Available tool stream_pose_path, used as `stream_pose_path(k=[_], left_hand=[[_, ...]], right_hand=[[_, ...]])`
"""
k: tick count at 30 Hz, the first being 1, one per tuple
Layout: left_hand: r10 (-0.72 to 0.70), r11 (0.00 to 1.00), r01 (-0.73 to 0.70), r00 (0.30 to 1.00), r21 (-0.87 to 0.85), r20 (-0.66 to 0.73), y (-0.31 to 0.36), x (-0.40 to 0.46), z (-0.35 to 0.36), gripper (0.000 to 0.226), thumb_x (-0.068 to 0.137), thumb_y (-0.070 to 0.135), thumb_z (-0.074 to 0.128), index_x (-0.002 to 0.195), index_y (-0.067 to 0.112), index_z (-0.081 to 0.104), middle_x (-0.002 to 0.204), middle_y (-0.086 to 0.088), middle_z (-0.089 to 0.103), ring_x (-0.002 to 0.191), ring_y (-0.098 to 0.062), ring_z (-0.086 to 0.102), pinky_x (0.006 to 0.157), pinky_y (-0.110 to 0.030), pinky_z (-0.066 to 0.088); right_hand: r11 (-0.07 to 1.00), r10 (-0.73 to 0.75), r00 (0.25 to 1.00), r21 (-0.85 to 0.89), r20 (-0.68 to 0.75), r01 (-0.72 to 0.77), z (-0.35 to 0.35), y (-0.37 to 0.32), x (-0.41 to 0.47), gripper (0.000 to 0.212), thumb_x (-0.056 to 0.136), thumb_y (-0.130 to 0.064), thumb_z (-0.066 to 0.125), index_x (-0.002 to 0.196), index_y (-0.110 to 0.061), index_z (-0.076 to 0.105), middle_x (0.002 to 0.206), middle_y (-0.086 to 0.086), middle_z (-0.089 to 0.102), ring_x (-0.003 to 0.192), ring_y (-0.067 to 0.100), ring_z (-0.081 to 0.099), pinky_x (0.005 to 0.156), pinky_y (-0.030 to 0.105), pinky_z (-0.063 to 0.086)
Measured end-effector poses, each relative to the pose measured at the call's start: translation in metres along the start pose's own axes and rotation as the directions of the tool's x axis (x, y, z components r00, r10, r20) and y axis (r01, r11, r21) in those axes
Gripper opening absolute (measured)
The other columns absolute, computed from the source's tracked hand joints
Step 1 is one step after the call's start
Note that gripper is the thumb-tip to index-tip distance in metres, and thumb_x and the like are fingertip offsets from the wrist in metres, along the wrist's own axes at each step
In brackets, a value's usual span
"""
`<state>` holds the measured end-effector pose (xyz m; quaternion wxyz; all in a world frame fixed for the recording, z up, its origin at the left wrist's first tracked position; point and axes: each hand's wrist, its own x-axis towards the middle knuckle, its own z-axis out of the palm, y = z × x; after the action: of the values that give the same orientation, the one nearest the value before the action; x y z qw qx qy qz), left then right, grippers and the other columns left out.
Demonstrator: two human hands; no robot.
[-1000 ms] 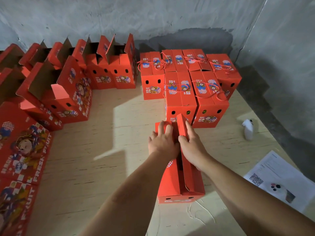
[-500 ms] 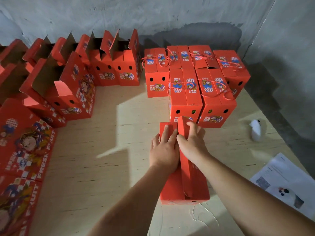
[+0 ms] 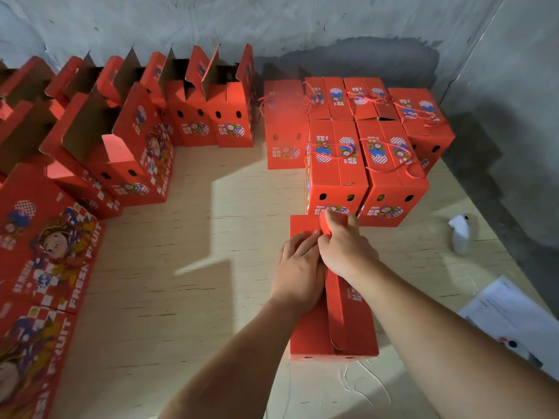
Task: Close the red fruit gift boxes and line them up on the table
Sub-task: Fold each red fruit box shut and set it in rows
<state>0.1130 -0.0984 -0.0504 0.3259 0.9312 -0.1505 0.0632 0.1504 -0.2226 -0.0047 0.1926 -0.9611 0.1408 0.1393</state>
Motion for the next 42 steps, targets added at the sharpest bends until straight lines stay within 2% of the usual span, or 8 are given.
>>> stream_pose_path(k=[6,12,15,21,27,31,37,42], left_hand=[[-0.084,0.976,0.063,0.992,-0.209,-0.092,0.003,-0.007,-0.007,0.038,0.095,0.014,0.053,0.129,0.005,0.066,0.133,-0.011,0.066,0.137,-0.027,0.052,0.115,-0.047,0.039],[0.001,0.996,-0.005,0.999,-0.085,-0.046,0.017,-0.011,-0.001,0.061,0.096,0.019,0.052,0.156,0.013,0.042,0.144,-0.010,0.060,0.142,-0.026,0.045,0.122,-0.044,0.026],[-0.057,0.995,0.060,0.998,-0.086,0.035,0.029,-0.006,0.003,0.067,0.099,0.029,0.048,0.162,0.016,0.029,0.152,-0.009,0.053,0.149,-0.023,0.033,0.126,-0.041,0.015],[-0.075,0.996,0.066,0.982,0.060,0.172,0.040,-0.018,0.014,0.104,0.086,0.070,0.037,0.163,0.015,-0.006,0.168,0.001,0.026,0.158,-0.022,0.001,0.124,-0.041,-0.015],[-0.120,0.987,0.117,0.993,-0.109,-0.020,0.017,-0.025,0.007,0.093,0.086,0.063,0.065,0.161,0.022,0.031,0.140,-0.002,0.062,0.145,-0.017,0.035,0.123,-0.037,0.019],[-0.063,0.996,0.060,0.997,-0.063,-0.051,0.014,-0.028,0.008,0.092,0.089,0.064,0.059,0.164,0.023,0.023,0.128,0.006,0.065,0.134,-0.015,0.042,0.118,-0.038,0.025],[0.094,0.974,-0.134,0.972,0.181,0.215,0.009,-0.039,-0.001,0.091,0.099,0.062,0.028,0.163,0.004,-0.003,0.153,-0.006,0.051,0.154,-0.026,0.015,0.126,-0.048,0.003],[-0.039,0.982,0.026,0.997,0.186,0.063,0.031,-0.078,-0.001,0.068,0.102,0.058,0.037,0.155,0.016,0.042,0.165,-0.011,0.034,0.151,-0.033,0.028,0.123,-0.050,0.026]], right_hand=[[0.993,-0.080,0.995,-0.089,-0.053,0.075,0.013,0.010,0.004,0.054,0.105,-0.053,0.033,0.155,-0.050,0.014,0.165,0.003,0.006,0.120,0.041,0.053,0.089,0.048,0.049],[0.898,0.078,0.997,0.435,-0.023,-0.060,0.004,0.020,0.024,0.056,0.098,-0.049,0.053,0.149,-0.054,0.031,0.156,0.003,0.019,0.114,0.026,0.054,0.089,0.035,0.043],[0.933,0.070,0.997,0.356,-0.041,-0.050,0.003,0.021,0.025,0.060,0.101,-0.053,0.048,0.155,-0.051,0.024,0.160,0.010,0.017,0.133,0.038,0.050,0.101,0.043,0.043],[0.990,0.046,0.997,0.134,-0.057,-0.038,-0.002,0.019,0.023,0.058,0.103,-0.048,0.038,0.156,-0.054,0.015,0.151,0.014,0.023,0.115,0.043,0.059,0.092,0.047,0.048],[1.000,0.011,1.000,0.006,-0.002,-0.011,0.004,0.000,0.022,0.061,0.105,-0.043,0.036,0.154,-0.058,0.002,0.155,0.013,0.014,0.104,0.040,0.061,0.075,0.041,0.043],[0.997,0.034,0.999,-0.072,0.015,-0.032,0.006,-0.003,0.024,0.068,0.104,-0.038,0.039,0.153,-0.058,-0.005,0.157,0.012,0.011,0.104,0.041,0.060,0.072,0.043,0.044],[0.990,-0.016,0.995,-0.135,0.097,0.029,0.010,0.007,0.029,0.063,0.102,-0.063,0.025,0.150,-0.060,-0.015,0.168,0.011,-0.014,0.137,0.050,0.039,0.105,0.058,0.040],[0.976,-0.213,0.976,0.030,-0.035,0.214,0.019,0.027,0.015,0.066,0.102,-0.063,0.036,0.159,-0.050,0.008,0.170,-0.005,-0.015,0.150,0.044,0.019,0.116,0.054,0.029]])
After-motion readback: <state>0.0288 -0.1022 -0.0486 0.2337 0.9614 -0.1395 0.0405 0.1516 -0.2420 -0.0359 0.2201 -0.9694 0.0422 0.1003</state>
